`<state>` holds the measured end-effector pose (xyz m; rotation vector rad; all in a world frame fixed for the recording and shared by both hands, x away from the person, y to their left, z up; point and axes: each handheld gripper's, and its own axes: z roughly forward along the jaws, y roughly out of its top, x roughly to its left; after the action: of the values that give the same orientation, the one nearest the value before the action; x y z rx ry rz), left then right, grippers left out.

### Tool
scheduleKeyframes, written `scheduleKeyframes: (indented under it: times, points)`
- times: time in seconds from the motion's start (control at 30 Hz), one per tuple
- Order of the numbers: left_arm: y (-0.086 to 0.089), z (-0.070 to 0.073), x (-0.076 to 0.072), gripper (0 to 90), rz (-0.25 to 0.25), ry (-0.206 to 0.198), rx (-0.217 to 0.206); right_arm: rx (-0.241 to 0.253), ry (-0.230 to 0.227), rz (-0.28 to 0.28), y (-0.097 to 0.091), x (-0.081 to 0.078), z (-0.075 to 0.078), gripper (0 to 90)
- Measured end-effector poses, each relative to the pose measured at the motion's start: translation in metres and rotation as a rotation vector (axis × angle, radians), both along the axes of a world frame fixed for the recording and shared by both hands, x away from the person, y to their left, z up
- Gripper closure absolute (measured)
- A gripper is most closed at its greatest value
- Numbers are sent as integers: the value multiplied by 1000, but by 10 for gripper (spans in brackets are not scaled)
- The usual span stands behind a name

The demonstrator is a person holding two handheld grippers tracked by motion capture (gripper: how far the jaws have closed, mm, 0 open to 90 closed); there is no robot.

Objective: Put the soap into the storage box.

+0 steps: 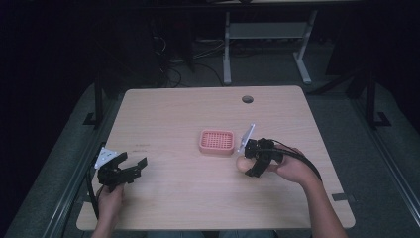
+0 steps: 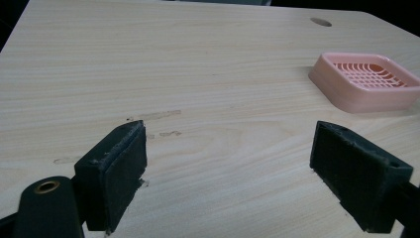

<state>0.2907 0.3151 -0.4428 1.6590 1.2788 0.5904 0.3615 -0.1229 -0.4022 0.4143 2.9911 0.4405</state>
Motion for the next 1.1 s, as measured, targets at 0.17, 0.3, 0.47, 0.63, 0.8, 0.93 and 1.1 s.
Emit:
scheduleKeyframes:
  times: [0.17, 0.3, 0.47, 0.63, 0.8, 0.93, 1.1]
  points:
    - [0, 0, 0, 142, 0, 0, 3, 7, 7, -2, 1, 5, 1, 314]
    - [0, 0, 0, 142, -1, 2, 3, 15, 34, -21, 0, 12, -3, 314]
    - [-1, 0, 0, 142, -1, -1, 0, 13, 39, -22, 1, 15, -6, 314]
    - [-1, 0, 0, 142, -2, -2, -1, 12, 43, -22, 3, 17, -5, 314]
    - [-1, 0, 0, 142, -2, -3, 0, -2, 25, -9, 10, 20, 2, 314]
    - [-1, 0, 1, 142, -6, -3, 7, -5, 22, -3, 14, 23, 5, 314]
    - [-2, -1, 1, 142, -6, 2, 4, -5, 16, 3, 21, 28, 10, 314]
